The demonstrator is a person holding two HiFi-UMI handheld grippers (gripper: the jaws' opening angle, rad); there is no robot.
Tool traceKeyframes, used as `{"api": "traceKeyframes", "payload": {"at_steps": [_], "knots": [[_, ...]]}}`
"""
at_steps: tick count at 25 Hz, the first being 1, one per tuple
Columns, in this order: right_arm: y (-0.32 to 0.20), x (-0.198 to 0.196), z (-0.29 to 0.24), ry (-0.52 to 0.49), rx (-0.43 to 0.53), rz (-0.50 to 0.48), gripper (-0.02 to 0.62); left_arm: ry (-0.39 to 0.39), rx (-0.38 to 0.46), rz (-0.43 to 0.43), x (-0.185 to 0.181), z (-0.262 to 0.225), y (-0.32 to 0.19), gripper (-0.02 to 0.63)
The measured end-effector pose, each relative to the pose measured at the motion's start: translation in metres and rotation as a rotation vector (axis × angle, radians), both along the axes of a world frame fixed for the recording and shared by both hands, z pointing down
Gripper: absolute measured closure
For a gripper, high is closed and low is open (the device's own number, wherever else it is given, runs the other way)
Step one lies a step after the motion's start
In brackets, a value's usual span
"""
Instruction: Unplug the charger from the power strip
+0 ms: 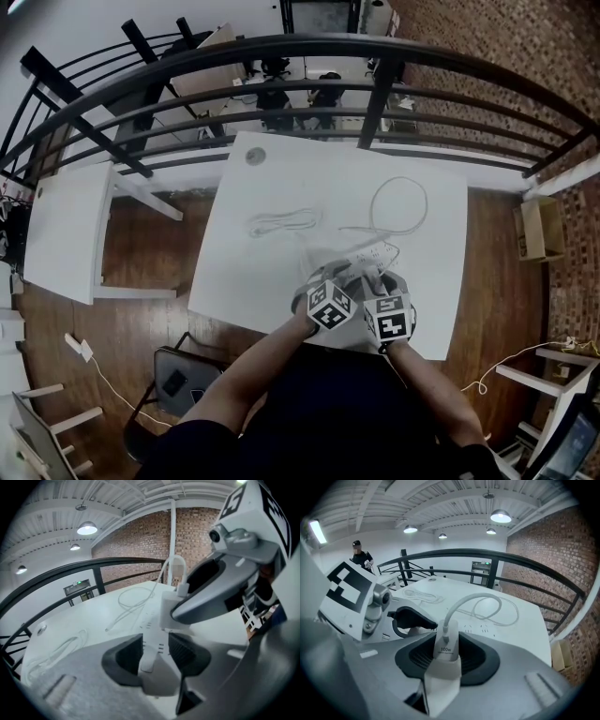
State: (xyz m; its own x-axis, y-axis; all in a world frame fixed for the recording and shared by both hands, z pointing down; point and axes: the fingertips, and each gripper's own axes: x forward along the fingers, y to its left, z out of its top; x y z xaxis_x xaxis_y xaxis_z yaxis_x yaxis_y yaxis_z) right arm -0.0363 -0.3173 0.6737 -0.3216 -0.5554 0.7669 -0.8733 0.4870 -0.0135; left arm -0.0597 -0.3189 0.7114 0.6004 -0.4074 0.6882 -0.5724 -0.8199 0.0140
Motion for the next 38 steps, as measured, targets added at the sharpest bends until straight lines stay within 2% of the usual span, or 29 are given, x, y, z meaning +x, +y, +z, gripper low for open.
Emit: {"api": "traceKeyframes", "payload": {"at_steps": [3, 8, 10, 13, 19, 25, 30, 34, 38], "knots": [[-0.006, -0.004, -0.025, -0.053, 0.071, -0.011, 0.453, -0.004, 0.005, -0.002, -0.001, 0.001, -0.002, 0.431], [-0.010, 0.004, -0.051, -0.305, 0.065, 0.085, 0.453, -0.026, 0.028, -0.017, -0.007, -0.001, 0.002, 0.434], [-0.013, 0.013, -0.061, -0.394, 0.070, 0.121, 0.453, -0.008, 0.049, -0.042, -0.013, -0.012, 0.004, 0.468], [-0.015, 0.032, -0.074, -0.543, 0.052, 0.194, 0.453, 0.091, 0.047, -0.096, -0.020, -0.039, 0.013, 0.472], [-0.002, 0.076, -0.095, -0.841, 0.000, 0.328, 0.451, 0.309, -0.064, -0.252, -0.039, -0.087, 0.040, 0.480], [0.020, 0.103, -0.087, -1.119, -0.056, 0.444, 0.451, 0.445, -0.167, -0.387, -0.057, -0.116, 0.061, 0.483], [0.036, 0.126, -0.082, -1.171, -0.053, 0.494, 0.451, 0.446, -0.181, -0.424, -0.058, -0.114, 0.071, 0.485], [0.045, 0.131, -0.078, -1.217, -0.046, 0.493, 0.451, 0.441, -0.207, -0.429, -0.054, -0.112, 0.075, 0.485], [0.057, 0.133, -0.054, -1.189, -0.088, 0.535, 0.451, 0.434, -0.235, -0.426, -0.051, -0.106, 0.078, 0.485]]}}
